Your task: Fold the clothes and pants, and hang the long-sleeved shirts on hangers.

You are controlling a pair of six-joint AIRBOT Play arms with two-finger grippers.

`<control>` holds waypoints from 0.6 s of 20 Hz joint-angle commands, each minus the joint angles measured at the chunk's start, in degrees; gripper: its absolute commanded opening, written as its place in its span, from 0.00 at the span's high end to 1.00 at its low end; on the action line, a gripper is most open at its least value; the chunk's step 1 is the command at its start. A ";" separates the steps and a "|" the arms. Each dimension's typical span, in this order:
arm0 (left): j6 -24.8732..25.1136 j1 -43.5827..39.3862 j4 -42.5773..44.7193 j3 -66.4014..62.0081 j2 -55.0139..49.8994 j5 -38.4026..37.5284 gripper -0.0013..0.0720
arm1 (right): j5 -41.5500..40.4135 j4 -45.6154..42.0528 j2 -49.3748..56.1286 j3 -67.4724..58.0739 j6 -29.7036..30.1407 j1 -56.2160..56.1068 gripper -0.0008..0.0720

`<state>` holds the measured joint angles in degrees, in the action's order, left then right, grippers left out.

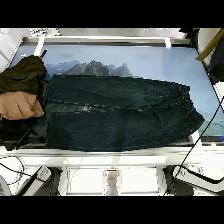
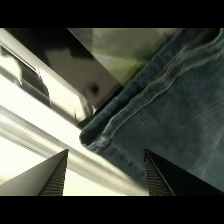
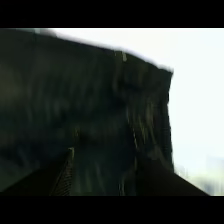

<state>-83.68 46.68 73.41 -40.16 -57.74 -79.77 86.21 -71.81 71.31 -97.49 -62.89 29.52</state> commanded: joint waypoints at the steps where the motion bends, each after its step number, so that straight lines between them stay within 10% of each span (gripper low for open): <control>1: 10.58 3.72 -2.14 0.63 -7.76 -1.33 0.22 | 6.75 -2.01 -3.21 5.86 -1.53 4.11 0.42; 12: 21.16 3.72 -2.95 2.34 -16.24 -4.09 0.22 | 6.84 -0.68 -13.77 16.04 -1.51 13.07 0.42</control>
<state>-64.90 50.33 71.22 -38.37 -72.71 -83.31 93.06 -73.01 58.70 -82.21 -64.34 41.63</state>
